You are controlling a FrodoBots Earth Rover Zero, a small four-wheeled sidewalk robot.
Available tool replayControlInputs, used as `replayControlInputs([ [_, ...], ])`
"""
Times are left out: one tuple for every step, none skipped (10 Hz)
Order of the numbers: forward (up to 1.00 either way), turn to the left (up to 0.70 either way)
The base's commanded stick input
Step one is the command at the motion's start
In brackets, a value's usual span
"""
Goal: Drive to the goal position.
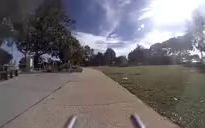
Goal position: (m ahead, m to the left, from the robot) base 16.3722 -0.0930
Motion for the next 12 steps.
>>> replayControlInputs([
  [1.0, 0.0],
  [1.0, 0.0],
  [1.0, 0.0],
  [1.0, 0.0],
  [1.0, 0.0],
  [1.0, 0.0],
  [1.0, 0.0],
  [1.0, 0.0],
  [1.0, 0.0],
  [1.0, 0.0],
  [1.0, 0.0],
  [1.0, 0.0],
])
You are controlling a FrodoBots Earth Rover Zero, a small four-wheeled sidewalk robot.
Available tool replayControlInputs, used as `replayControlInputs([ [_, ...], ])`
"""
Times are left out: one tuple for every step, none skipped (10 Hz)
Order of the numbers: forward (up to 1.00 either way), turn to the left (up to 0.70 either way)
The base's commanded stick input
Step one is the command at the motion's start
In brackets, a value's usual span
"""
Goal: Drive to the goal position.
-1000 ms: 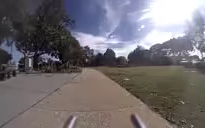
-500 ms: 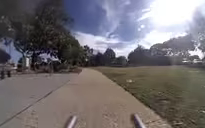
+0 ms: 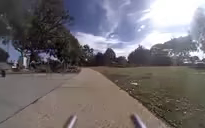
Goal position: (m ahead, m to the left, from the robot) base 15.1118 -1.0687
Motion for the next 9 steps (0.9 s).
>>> replayControlInputs([
  [1.0, 0.06],
  [1.0, 0.37],
  [1.0, 0.4],
  [1.0, 0.28],
  [1.0, 0.12],
  [1.0, 0.0],
  [1.0, 0.0],
  [1.0, 0.0],
  [1.0, 0.0],
])
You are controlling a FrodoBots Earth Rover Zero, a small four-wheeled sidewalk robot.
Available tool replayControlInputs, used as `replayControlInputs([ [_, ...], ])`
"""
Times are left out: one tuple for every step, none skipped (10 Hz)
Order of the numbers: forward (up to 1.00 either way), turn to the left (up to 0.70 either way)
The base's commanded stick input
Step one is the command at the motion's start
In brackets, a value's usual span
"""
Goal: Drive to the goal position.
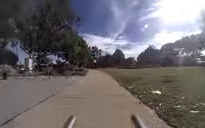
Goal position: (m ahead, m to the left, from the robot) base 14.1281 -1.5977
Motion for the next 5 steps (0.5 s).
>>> replayControlInputs([
  [1.0, 0.0],
  [1.0, 0.0],
  [1.0, 0.0],
  [1.0, 0.0],
  [1.0, 0.0],
])
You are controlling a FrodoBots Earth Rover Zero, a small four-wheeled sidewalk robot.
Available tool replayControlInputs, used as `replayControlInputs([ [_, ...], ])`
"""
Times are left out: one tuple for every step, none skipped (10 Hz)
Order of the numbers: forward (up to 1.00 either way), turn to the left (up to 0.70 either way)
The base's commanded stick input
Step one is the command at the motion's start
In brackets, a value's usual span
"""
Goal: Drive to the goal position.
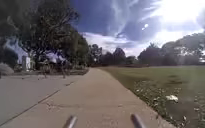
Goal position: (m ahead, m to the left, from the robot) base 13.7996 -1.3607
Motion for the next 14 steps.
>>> replayControlInputs([
  [1.0, 0.0],
  [1.0, 0.0],
  [1.0, 0.0],
  [1.0, -0.1],
  [1.0, -0.37],
  [1.0, -0.06],
  [1.0, 0.0],
  [1.0, 0.0],
  [1.0, 0.0],
  [1.0, 0.0],
  [1.0, 0.0],
  [1.0, 0.0],
  [1.0, 0.0],
  [1.0, 0.0],
])
